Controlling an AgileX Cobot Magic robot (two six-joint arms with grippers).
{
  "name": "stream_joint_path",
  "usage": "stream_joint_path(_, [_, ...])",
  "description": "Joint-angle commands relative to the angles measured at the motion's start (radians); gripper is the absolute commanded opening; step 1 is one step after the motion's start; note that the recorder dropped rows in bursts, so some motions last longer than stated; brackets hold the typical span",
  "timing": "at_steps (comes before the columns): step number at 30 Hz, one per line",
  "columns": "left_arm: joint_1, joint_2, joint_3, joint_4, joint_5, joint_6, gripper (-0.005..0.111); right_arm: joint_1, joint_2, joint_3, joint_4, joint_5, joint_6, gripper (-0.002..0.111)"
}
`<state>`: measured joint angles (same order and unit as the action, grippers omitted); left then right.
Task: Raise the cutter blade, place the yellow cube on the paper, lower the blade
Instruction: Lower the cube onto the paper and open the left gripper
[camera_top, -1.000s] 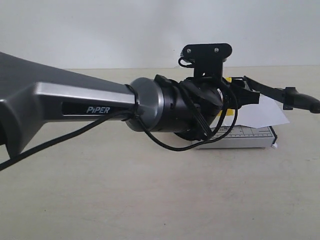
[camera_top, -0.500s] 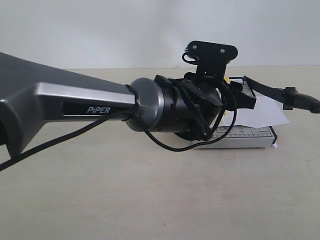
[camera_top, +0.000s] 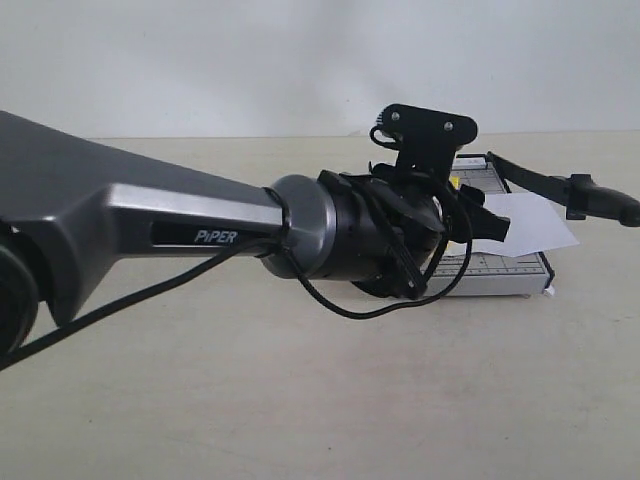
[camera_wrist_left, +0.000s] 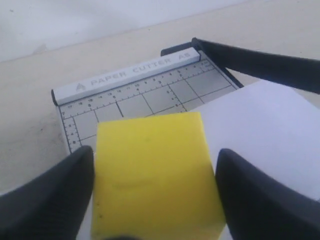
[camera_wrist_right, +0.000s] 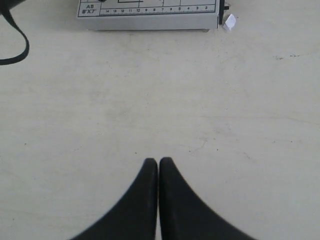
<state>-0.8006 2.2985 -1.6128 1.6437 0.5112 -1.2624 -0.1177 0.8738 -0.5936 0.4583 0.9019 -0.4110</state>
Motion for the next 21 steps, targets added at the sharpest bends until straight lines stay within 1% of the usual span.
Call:
stream_joint_path(1, [-0.001, 0.016, -0.006, 0.001, 0.001, 0.008, 0.034, -0.001, -0.003, 0.003, 0.006, 0.004, -0.010, 0.001])
stream_joint_path(3, [-0.001, 0.016, -0.006, 0.001, 0.001, 0.008, 0.035, -0.001, -0.003, 0.003, 0.006, 0.004, -0.010, 0.001])
stream_joint_path(4, [-0.001, 0.016, -0.006, 0.001, 0.001, 0.008, 0.038, -0.001, -0.003, 0.003, 0.006, 0.004, -0.010, 0.001])
stream_joint_path(6, [-0.001, 0.016, -0.006, 0.001, 0.001, 0.008, 0.048, -0.001, -0.003, 0.003, 0.006, 0.004, -0.010, 0.001])
stream_joint_path(8, [-0.001, 0.016, -0.006, 0.001, 0.001, 0.008, 0.063, -0.001, -0.003, 0.003, 0.006, 0.004, -0.010, 0.001])
stream_joint_path(10, [-0.001, 0.016, -0.006, 0.001, 0.001, 0.008, 0.075, -0.001, -0.003, 0.003, 0.006, 0.004, -0.010, 0.001])
stream_joint_path(12, [-0.001, 0.016, -0.006, 0.001, 0.003, 0.008, 0.082, -0.001, -0.003, 0.003, 0.006, 0.002, -0.010, 0.001])
stream_joint_path(15, [-0.001, 0.016, -0.006, 0.014, 0.023, 0.008, 0.087, -0.001, -0.003, 0.003, 0.006, 0.002, -0.010, 0.001])
stream_joint_path(18, [-0.001, 0.011, -0.006, 0.086, 0.025, 0.008, 0.088, -0.001, -0.003, 0.003, 0.006, 0.002, -0.010, 0.001])
stream_joint_path(21, [-0.006, -0.019, -0.006, 0.098, 0.043, 0.008, 0.088, -0.001, -0.003, 0.003, 0.006, 0.002, -0.010, 0.001])
